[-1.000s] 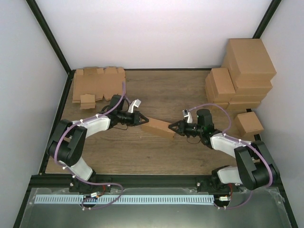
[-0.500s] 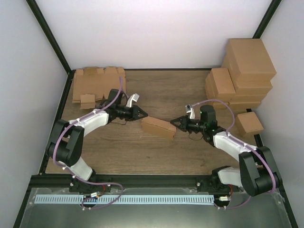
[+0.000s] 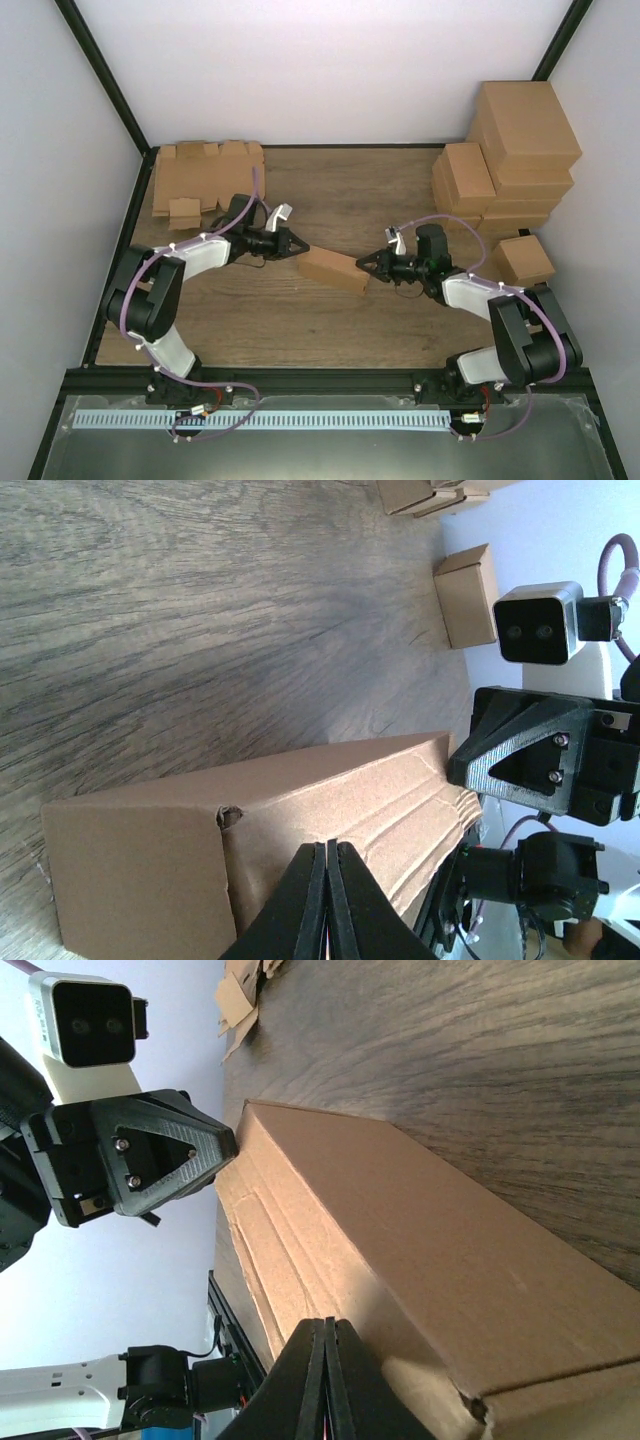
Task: Fold the paper box
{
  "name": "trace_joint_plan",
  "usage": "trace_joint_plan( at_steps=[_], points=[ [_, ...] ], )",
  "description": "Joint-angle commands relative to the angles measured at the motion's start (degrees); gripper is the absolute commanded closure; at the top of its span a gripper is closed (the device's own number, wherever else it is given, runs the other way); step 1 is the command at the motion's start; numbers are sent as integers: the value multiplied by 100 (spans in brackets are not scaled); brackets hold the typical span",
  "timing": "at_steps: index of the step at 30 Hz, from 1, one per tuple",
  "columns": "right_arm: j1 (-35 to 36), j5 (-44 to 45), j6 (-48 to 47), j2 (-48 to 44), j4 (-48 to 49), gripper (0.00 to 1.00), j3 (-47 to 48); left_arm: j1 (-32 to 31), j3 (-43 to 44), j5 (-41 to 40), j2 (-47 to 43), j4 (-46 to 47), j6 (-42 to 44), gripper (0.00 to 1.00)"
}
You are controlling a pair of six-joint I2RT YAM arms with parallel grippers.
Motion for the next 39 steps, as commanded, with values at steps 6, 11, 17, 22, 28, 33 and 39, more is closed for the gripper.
trace_joint_plan(
  at_steps=[6,11,17,22,28,33,39],
  points=[
    [-56,-171,-123,-4,-165,99,411,17,-239,63,375,291,95,96],
    [-45,-261,5,-9,-210,99,695,14,-377,-10,219,434,116,96],
    [210,-264,-9,324,-97,99,858,13,-1057,44,421,1525,-169,96],
    [265,-328,48,708,379,99,576,-3,-1214,-131,455,1840,-152,96],
    [265,-420,33,1200,711,99,460,-3,-887,-285,204,1204,98,96],
    [252,-351,-111,814,266,99,736,-12,-610,-451,-293,594,236,93],
    [133,-333,-210,-24,-377,99,991,-36,-299,-405,-733,78,272,91]
  ],
)
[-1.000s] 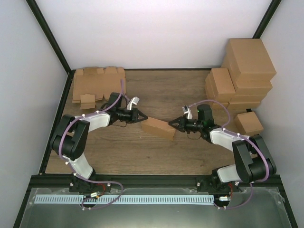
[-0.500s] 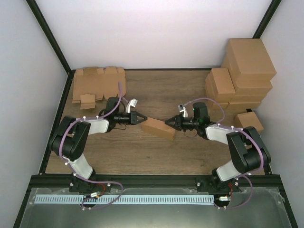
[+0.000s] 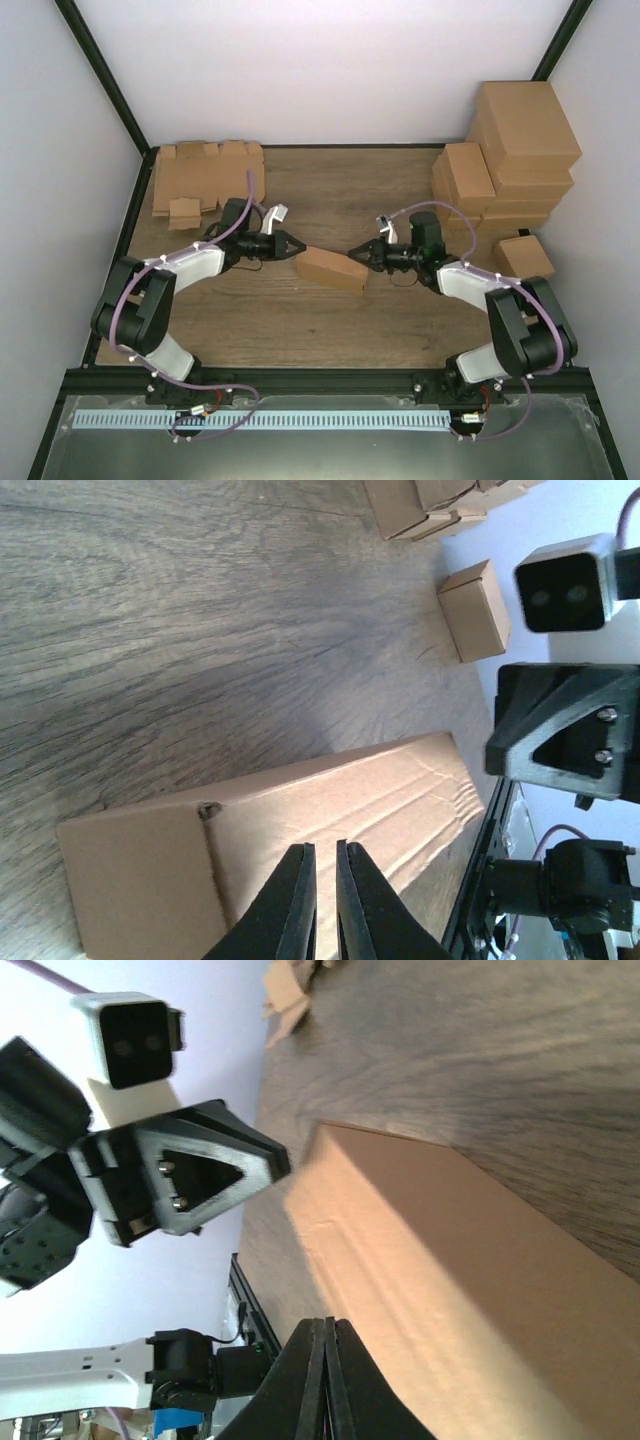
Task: Fold the paper box
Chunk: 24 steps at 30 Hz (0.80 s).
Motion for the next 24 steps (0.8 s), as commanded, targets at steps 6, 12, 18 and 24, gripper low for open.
trace_joint_plan(
  at_steps=[6,12,18,24],
  points=[
    [-56,-92,39,-865,-214,99,-117,-58,55,120,-84,-293,40,92],
    [-50,-90,48,-108,577,99,-835,-147,-230,107,324,147,-43,94],
    [-55,-75,-106,226,689,99,-786,-201,-352,78,412,336,-139,96],
    [-56,98,-685,-603,-526,99,-187,-197,-43,-228,-216,-372,-7,96]
  ],
)
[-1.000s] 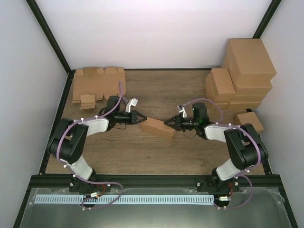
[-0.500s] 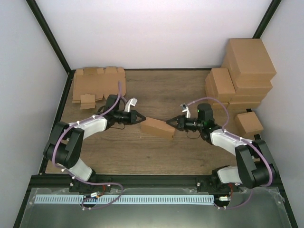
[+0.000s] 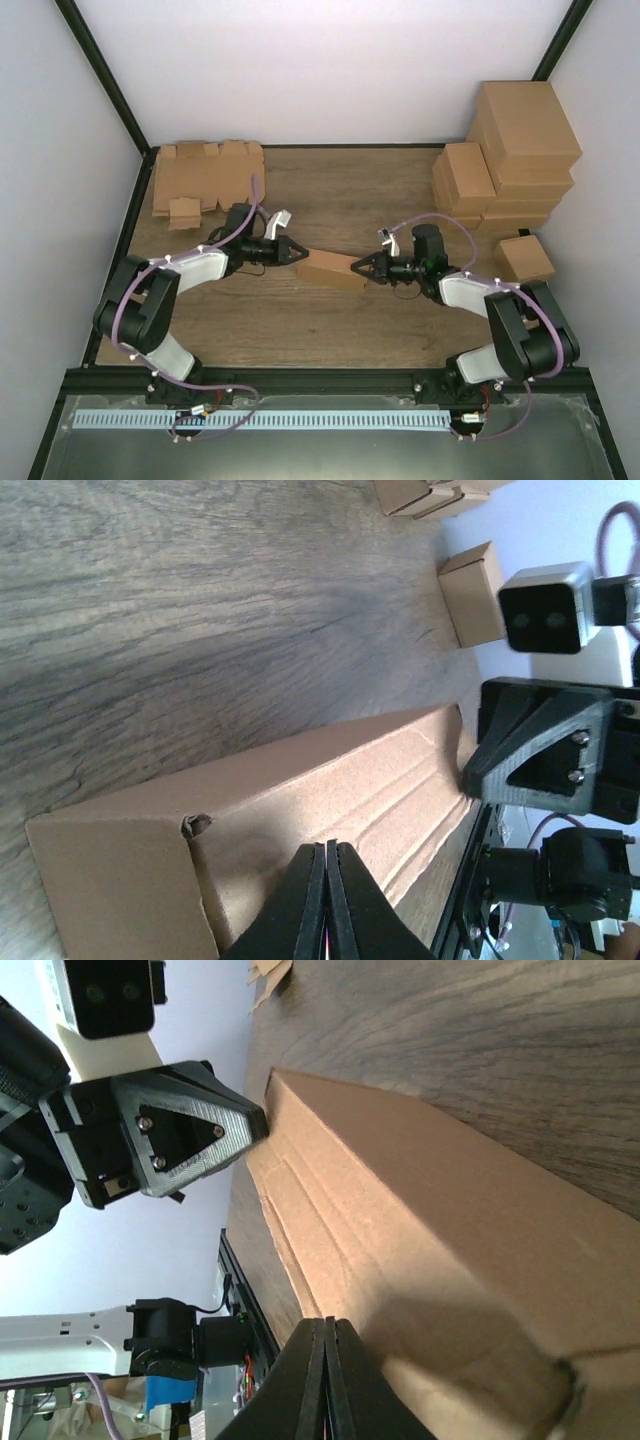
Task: Fold the paper box
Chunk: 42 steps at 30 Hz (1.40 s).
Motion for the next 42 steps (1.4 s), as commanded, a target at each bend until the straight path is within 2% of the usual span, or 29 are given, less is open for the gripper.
trace_joint_plan(
  at_steps=[1,5,7,10,12,13,16,17,18,19,23,27,37,42],
  points=[
    [11,393,-701,-609,-1279,99,616,-51,145,-335,-432,-766,162,96],
    [0,978,-1356,-977,-2448,96,1126,-57,269,-559,-755,-1165,155,96],
    [8,1251,-1650,-1027,-2941,84,1348,-57,328,-634,-861,-1432,186,95],
    [5,1651,-1879,-1051,-3426,72,1523,-57,401,-802,-979,-1771,256,87],
    [6,1955,-1891,-1087,-3600,65,1562,-56,415,-993,-1053,-1936,284,72],
    [10,2106,-1883,-1104,-3660,58,1571,-54,434,-1128,-1080,-2028,307,61],
    [5,2397,-1926,-1149,-3755,48,1558,-57,416,-1544,-1187,-2221,379,34],
    [4,2417,-1944,-1154,-3745,45,1527,-46,385,-1633,-1204,-2241,391,28],
    [8,2398,-1969,-1144,-3712,44,1468,-46,356,-1661,-1195,-2229,420,26],
    [12,2357,-1987,-1120,-3671,44,1430,-41,325,-1630,-1149,-2186,447,27],
    [4,2026,-2048,-1012,-3412,45,1180,-39,261,-1242,-781,-1897,441,53],
    [14,1889,-2062,-918,-3278,49,986,-38,171,-1188,-625,-1642,451,66],
    [72,1709,-2132,-892,-3236,59,593,-48,-117,-990,-510,-1544,511,74],
    [260,1697,-1981,-1302,-3357,59,237,-95,-520,-1014,-898,-1731,386,76]
  ],
)
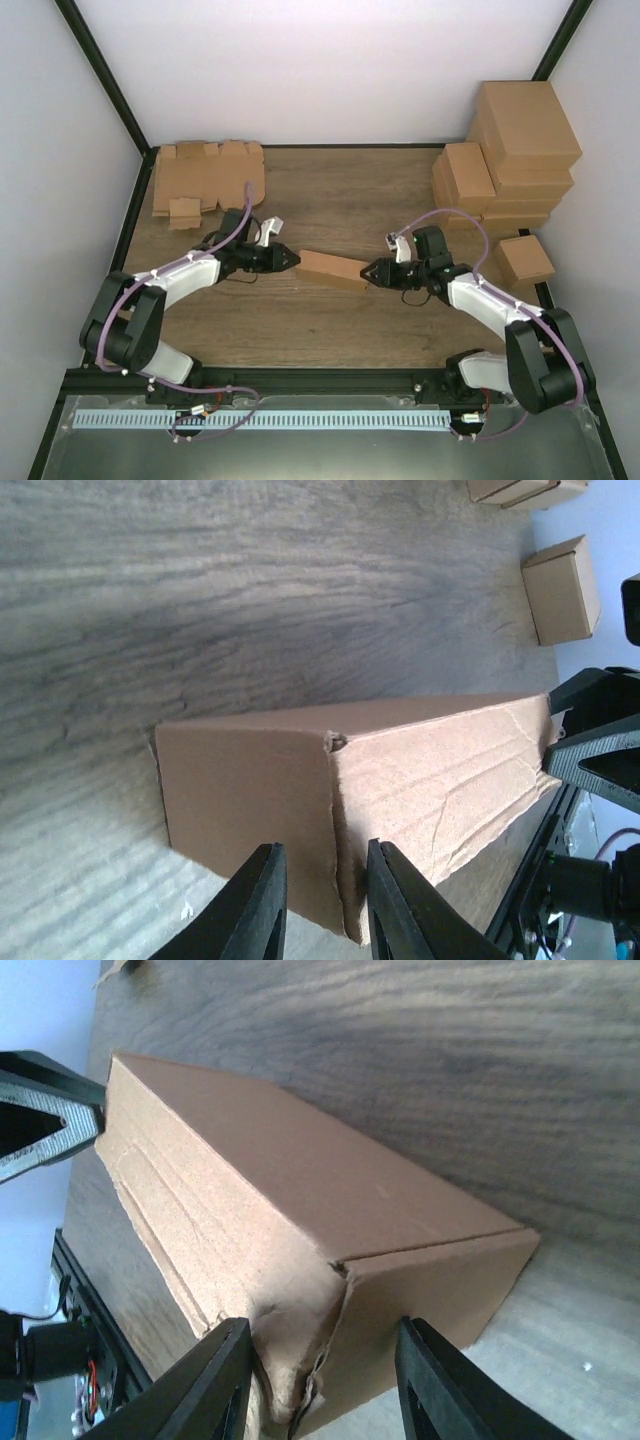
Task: Fold the paper box
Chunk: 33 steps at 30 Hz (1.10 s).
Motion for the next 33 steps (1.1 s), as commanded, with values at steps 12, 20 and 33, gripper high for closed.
trace_joint_plan(
  at_steps=[12,20,33],
  points=[
    [424,-23,527,-1400,-411,55,-1026,-94,-1651,-184,-3188,-419,-2050,0],
    [416,363,591,-1597,-641,34,-757,-146,-1781,200,-2729,-48,-1836,10],
    [98,-31,845,-819,128,33,-723,-519,-1995,441,-1420,1085,-2039,47]
  ],
)
